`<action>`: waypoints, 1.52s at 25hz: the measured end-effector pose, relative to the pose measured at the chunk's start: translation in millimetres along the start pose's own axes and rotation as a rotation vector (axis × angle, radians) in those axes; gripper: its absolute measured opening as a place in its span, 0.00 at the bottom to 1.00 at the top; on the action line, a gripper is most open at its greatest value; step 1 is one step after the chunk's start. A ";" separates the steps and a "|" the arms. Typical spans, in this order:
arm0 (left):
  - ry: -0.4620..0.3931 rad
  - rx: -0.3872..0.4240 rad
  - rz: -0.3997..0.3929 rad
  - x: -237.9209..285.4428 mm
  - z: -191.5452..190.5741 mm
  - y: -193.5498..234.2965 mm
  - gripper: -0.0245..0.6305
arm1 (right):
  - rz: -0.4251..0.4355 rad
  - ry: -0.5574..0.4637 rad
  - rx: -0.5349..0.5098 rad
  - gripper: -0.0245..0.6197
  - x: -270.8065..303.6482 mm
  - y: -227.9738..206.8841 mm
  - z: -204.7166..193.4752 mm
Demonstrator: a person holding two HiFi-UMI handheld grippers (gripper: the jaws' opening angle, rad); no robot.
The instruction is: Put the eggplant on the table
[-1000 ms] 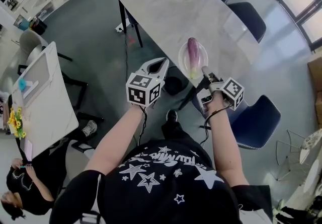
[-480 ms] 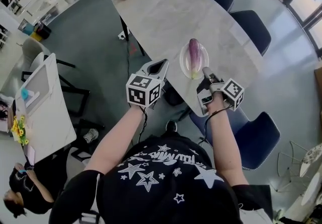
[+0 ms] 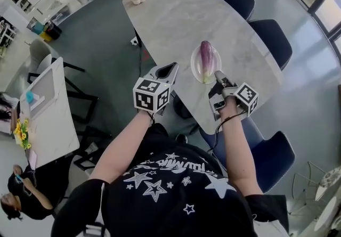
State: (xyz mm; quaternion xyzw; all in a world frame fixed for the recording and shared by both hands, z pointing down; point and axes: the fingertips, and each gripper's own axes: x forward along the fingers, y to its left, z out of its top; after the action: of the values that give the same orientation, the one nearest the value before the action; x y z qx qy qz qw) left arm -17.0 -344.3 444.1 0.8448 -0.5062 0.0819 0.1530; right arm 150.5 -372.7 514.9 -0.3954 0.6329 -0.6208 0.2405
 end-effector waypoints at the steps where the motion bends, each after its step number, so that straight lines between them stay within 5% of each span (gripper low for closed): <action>1: 0.000 0.001 0.004 -0.1 0.5 1.4 0.05 | -0.002 0.004 0.002 0.07 2.2 -0.6 -0.3; 11: 0.027 -0.020 -0.036 21.5 -11.8 26.9 0.05 | -0.021 -0.020 -0.006 0.07 27.3 -7.3 -4.2; 38: 0.166 0.027 -0.269 198.7 4.4 88.6 0.05 | -0.160 -0.194 0.040 0.07 123.0 -44.4 65.9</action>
State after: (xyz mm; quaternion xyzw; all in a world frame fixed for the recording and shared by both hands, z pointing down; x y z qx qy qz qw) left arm -0.9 -549.8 513.8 0.8972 -0.3731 0.1372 0.1924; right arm 141.6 -506.4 573.7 -0.4979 0.5607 -0.6092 0.2582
